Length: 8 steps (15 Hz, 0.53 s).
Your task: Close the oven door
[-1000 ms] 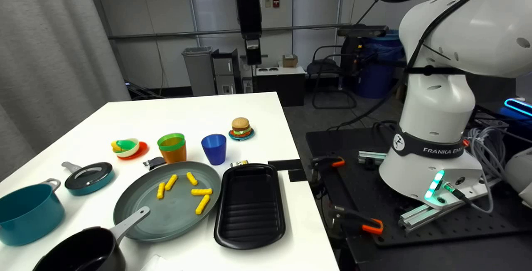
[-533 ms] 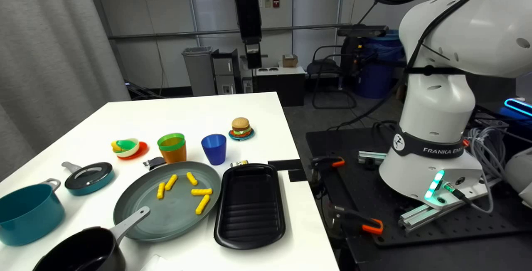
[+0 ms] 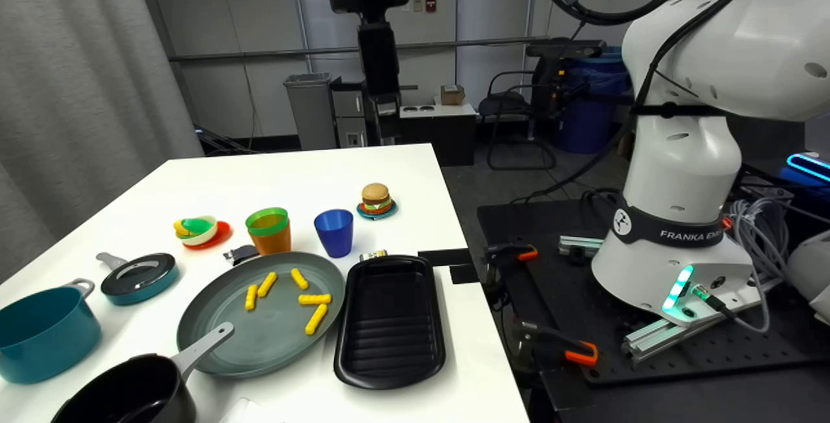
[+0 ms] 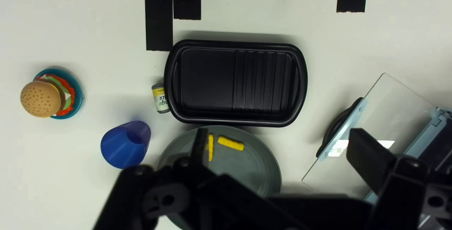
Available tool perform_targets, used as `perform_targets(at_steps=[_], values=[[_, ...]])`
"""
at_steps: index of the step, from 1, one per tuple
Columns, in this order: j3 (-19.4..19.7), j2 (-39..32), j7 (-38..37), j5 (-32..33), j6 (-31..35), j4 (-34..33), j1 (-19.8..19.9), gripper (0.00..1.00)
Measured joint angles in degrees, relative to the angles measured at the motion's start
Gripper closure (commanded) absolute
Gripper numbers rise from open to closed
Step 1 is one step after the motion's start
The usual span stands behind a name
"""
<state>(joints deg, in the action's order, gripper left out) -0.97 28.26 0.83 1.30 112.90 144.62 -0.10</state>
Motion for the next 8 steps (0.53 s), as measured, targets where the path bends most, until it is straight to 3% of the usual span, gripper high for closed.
perform_targets(at_steps=[6, 8], values=[[-0.81, -5.01, 0.0, 0.0, 3.84, 1.04, -1.48, 0.0], [-1.38, -6.89, 0.0, 0.0, 5.03, 1.11, -2.05, 0.26]])
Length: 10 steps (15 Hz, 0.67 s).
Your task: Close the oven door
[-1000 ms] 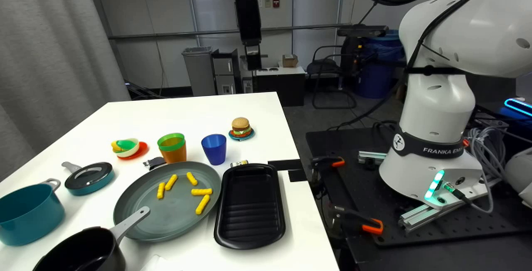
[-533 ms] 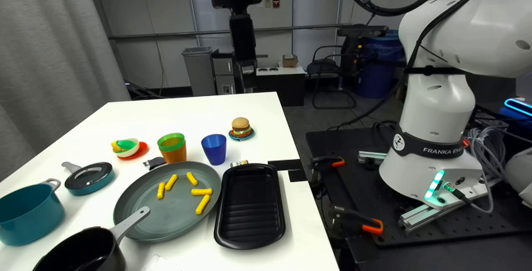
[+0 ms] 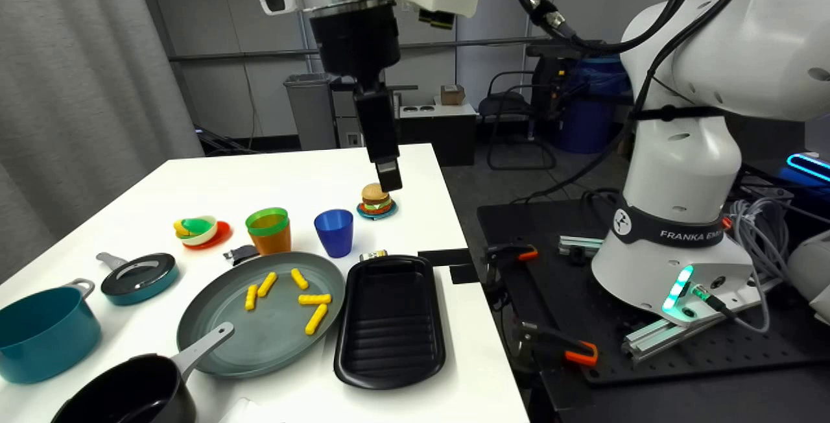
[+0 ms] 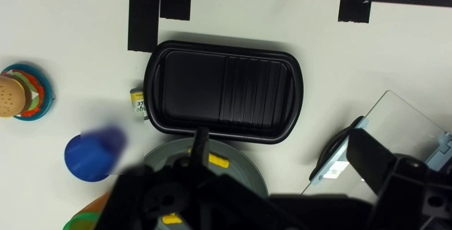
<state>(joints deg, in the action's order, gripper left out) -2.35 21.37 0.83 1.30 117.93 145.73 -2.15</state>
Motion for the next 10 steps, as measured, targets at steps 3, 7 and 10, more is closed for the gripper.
perform_targets(at_steps=[3, 7, 10], values=[[-0.8, -2.69, -0.01, 0.0, 1.55, -0.09, -0.77, 0.49], [-1.84, -5.99, -0.14, 0.0, 2.19, -0.92, -1.47, 0.8], [-2.83, -8.65, -0.23, 0.0, 2.2, -2.08, -2.02, 1.0]])
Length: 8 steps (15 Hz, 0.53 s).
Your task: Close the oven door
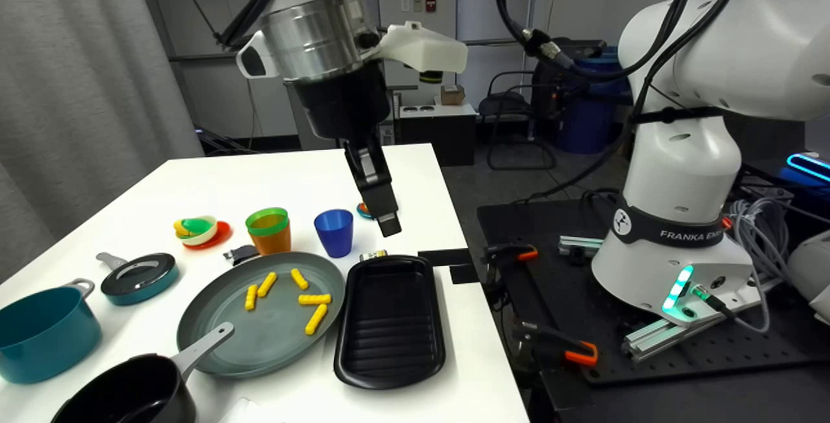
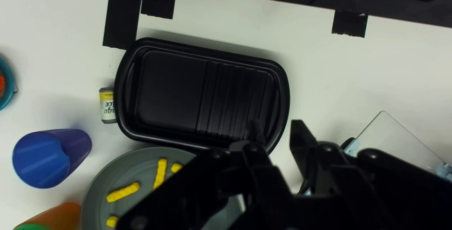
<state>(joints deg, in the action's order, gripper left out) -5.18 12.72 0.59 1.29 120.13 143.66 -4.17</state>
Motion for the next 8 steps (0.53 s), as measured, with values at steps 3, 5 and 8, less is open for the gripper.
perform_targets(at_steps=[3, 5, 8], values=[[-1.49, -3.33, -0.32, 0.0, 0.2, -1.74, -0.77, 1.0], [-2.32, -5.78, -0.78, 0.02, 0.48, -3.28, -1.38, 1.0], [-3.2, -9.76, -1.57, 0.61, 1.35, -5.73, -1.91, 1.0]])
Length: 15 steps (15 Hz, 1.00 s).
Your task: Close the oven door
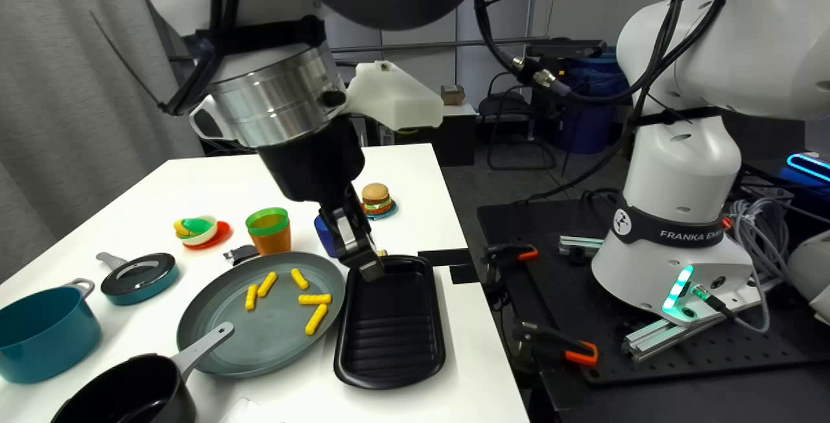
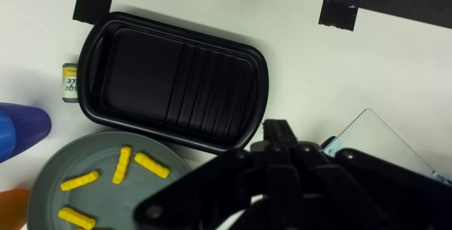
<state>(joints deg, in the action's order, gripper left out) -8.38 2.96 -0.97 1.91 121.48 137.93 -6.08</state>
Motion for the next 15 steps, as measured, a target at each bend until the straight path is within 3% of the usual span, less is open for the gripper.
perform_targets(at_steps=[15], values=[[2.52, -15.95, -4.37, 1.12, 10.69, -7.1, -0.1, 1.0]])
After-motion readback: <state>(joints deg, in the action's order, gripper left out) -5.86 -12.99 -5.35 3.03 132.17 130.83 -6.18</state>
